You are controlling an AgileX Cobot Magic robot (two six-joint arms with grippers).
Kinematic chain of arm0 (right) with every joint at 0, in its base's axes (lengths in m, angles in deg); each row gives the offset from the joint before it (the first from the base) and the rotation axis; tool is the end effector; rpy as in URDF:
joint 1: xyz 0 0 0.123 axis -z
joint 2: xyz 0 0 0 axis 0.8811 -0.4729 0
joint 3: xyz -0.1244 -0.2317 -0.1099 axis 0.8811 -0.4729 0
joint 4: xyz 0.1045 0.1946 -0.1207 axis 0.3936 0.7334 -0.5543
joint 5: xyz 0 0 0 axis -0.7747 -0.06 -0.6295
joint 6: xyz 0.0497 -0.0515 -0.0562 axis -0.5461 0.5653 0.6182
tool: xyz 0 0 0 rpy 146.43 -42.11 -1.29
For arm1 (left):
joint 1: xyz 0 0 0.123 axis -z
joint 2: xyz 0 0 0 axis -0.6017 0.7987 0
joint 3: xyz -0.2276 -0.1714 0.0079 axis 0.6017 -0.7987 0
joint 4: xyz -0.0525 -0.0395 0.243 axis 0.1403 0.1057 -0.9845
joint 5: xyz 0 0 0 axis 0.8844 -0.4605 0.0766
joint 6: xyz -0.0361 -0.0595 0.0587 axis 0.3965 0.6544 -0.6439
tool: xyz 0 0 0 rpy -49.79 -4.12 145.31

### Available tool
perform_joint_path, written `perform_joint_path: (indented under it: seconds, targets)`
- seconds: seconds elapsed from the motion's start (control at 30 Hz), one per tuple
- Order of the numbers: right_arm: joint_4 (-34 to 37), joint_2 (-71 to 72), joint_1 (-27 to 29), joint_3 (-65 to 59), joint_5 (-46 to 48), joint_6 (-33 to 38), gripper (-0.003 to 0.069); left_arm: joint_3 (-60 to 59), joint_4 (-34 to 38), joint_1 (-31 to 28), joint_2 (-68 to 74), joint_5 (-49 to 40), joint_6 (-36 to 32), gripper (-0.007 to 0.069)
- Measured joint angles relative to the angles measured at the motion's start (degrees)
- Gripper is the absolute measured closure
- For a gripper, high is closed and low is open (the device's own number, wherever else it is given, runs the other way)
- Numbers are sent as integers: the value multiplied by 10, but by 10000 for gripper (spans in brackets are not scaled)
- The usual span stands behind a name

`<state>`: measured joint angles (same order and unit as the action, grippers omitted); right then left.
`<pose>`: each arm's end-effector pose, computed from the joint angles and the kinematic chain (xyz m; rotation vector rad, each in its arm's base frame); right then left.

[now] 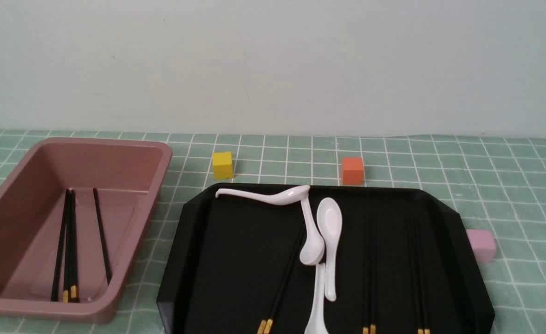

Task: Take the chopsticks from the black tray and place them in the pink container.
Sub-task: 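Reach over to the black tray and grasp a pair of chopsticks with the left gripper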

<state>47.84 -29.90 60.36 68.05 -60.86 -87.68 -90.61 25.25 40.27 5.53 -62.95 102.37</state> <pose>0.0528 0.0005 0.1746 0.0117 1.8576 0.0316 0.0521 -0.0025 0.1689 -0.3276 1.8739 -0.3081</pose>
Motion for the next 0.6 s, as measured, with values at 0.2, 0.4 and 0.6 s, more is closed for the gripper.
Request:
perform_joint_path:
  seconds: [0.2,0.4,0.6]
  targets:
    - [0,0,0,0,0,0,419,0,0,0,0,0,0,511]
    - [0,0,0,0,0,0,419,0,0,0,0,0,0,507]
    - [0,0,0,0,0,0,419,0,0,0,0,0,0,498]
